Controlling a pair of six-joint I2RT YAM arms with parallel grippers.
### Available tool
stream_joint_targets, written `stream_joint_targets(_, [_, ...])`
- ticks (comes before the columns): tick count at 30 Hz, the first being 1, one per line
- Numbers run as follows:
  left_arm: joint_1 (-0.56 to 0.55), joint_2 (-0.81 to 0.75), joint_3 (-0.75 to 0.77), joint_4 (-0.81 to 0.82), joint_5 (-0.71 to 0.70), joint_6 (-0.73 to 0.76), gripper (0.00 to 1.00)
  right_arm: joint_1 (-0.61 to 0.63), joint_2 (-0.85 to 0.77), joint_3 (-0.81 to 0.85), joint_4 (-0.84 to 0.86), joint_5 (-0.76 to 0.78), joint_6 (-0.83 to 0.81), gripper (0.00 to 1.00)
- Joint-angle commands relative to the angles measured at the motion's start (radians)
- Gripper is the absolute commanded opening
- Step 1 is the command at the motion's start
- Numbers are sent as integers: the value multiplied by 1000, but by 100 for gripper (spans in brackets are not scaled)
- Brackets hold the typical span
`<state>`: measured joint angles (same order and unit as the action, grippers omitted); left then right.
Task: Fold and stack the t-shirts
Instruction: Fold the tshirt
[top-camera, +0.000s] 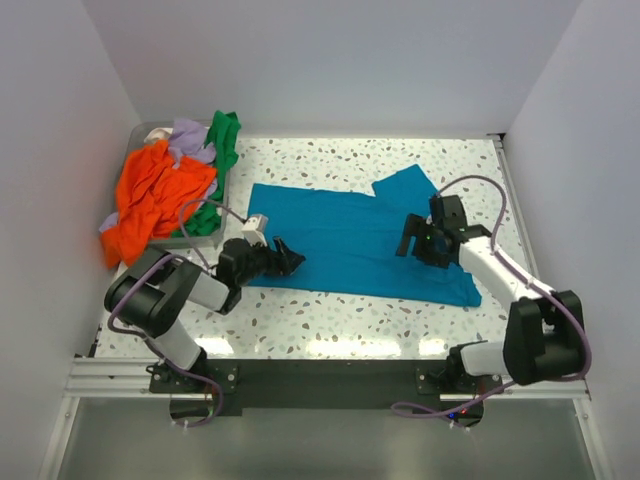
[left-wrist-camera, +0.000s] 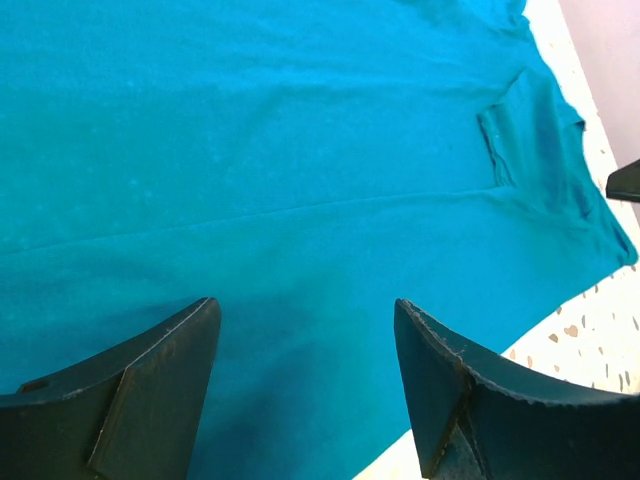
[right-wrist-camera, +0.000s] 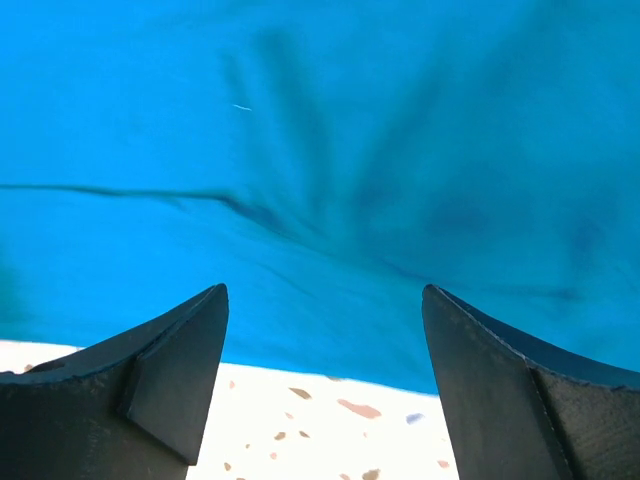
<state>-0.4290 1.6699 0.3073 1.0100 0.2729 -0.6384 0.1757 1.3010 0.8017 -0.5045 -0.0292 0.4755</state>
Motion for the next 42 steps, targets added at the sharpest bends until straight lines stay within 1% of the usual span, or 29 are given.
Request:
stream_joint_targets(1, [-7, -39, 61, -171, -52, 52, 76, 64, 102, 83, 110, -43, -3, 82])
stream_joint_targets(2, [-7, -39, 73, -189, -63, 58, 76, 73, 153, 105, 127, -51, 3, 82])
stream_joint_targets(5, [-7, -6, 121, -192, -80, 80, 76, 97, 227, 142, 173, -52, 17, 81])
stream_joint_targets(6, [-7, 25, 133, -198, -80, 86, 76, 103, 274, 149, 178, -48, 20, 81])
stream_joint_targets(9, [-7, 79, 159, -191, -69, 85, 76, 104, 346, 168, 167, -26, 26, 81])
stream_joint_targets(15, [-7, 91, 112, -169, -61, 69, 76, 102, 376, 104, 115, 44, 75, 80])
stream_joint_targets(19, [-13, 80, 49, -146, -51, 52, 76, 104, 345, 33, 115, 45, 107, 80])
stream_joint_targets(26, [-39, 41, -49, -100, -63, 13, 76, 102, 169, -62, 44, 101, 123, 81])
stream_joint_targets(29, [-53, 24, -86, -77, -63, -7, 76, 102, 111, -82, 17, 117, 127, 81])
stream_joint_targets(37, [-146, -29, -171, -62, -101, -52, 76, 102, 17, -144, -26, 107, 132, 81])
stream_joint_targets(42, [-183, -84, -201, -70, -113, -70, 76, 100, -6, -116, -63, 133, 114, 81])
